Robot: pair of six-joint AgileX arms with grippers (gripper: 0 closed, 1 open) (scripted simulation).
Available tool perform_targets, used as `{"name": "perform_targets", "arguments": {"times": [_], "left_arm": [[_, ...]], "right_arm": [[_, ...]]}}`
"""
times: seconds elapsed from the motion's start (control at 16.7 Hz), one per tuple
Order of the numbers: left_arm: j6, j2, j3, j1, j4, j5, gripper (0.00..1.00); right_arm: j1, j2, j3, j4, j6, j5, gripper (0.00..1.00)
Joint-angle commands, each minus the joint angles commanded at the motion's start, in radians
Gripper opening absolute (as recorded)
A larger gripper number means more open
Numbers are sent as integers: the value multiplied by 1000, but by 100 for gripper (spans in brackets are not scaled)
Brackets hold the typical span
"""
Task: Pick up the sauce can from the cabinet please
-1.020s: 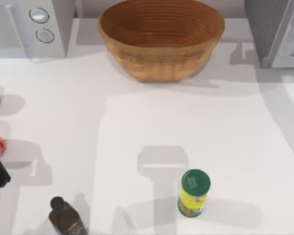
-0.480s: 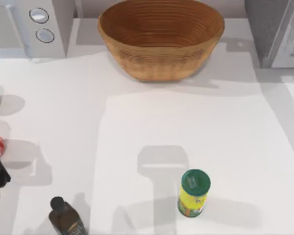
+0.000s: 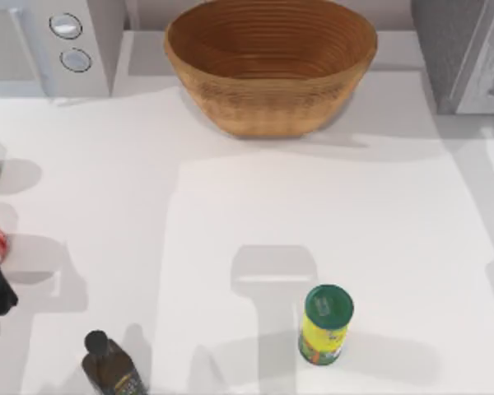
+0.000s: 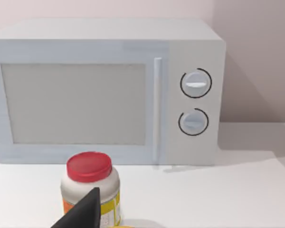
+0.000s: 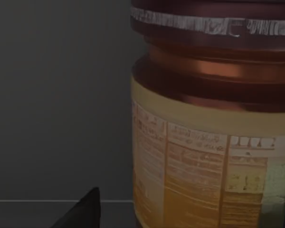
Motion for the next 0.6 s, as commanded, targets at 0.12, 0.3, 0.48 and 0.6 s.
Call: {"name": "perform_targets", "arguments": {"times": [0.12, 0.3, 0.48, 0.6], "left_arm": [[0, 0, 0, 0, 0, 0, 100], [0, 0, 0, 0, 0, 0, 100], [0, 0, 0, 0, 0, 0, 100], [0, 0, 0, 0, 0, 0, 100]], "right_arm": [[5, 0, -4, -2, 0, 2, 100], [0, 50, 65, -16, 0, 0, 100], [-7, 140, 184, -44, 0, -5, 100], [-13, 202, 266, -64, -1, -10, 100]]}}
